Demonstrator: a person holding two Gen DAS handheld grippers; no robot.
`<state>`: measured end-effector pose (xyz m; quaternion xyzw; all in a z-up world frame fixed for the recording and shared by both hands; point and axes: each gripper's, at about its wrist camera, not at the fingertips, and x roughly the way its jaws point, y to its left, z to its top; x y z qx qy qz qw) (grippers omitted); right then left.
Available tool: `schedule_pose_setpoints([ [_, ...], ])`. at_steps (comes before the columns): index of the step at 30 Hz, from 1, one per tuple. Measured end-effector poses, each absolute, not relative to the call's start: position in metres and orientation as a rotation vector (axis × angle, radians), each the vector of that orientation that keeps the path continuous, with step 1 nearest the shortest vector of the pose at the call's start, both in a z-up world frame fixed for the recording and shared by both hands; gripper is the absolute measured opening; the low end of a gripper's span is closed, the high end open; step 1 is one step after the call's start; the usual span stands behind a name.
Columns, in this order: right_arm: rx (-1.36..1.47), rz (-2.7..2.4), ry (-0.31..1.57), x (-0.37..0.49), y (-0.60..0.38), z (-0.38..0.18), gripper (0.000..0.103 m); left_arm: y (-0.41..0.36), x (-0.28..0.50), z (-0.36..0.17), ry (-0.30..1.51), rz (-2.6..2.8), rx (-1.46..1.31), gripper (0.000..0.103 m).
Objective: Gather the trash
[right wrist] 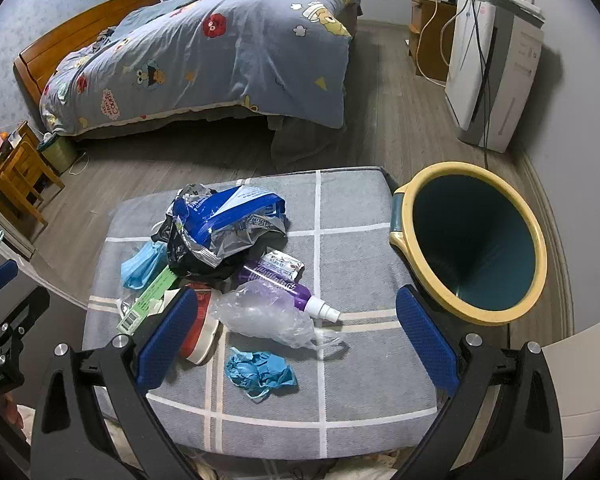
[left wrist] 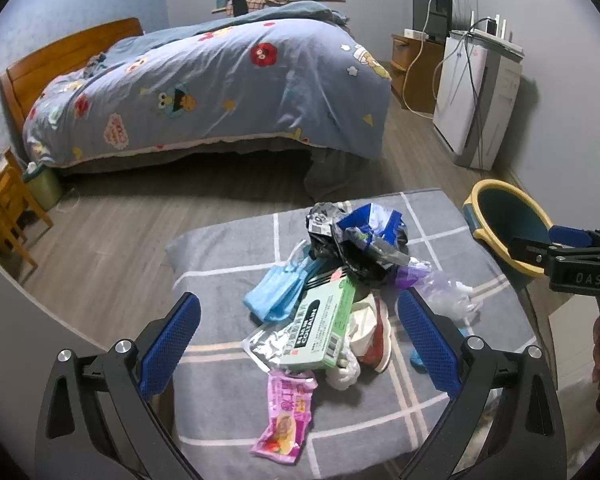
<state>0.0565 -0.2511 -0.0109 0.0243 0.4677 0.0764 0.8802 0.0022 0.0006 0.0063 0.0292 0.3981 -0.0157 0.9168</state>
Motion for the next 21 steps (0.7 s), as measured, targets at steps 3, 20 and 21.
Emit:
schedule_pose_setpoints([
  [3,0.048,0.158,0.976,0.0564,-0.2508,-0.0116,0.097,0.0007,0.0026,0.0059,0.822,-0.03,0.062,0.098],
  [20,0.042,0.158,0.981,0.0565,-0.2509,-0.0111,0.097,0.0002,0.0019,0.0039,0.822,-0.03,0.065,0.098],
  [21,0.041,0.157,0.981,0.0564,-0.2508,-0.0113,0.097,0.0002,0.0019,0.0039,0.821,-0.029,0.065,0.098],
])
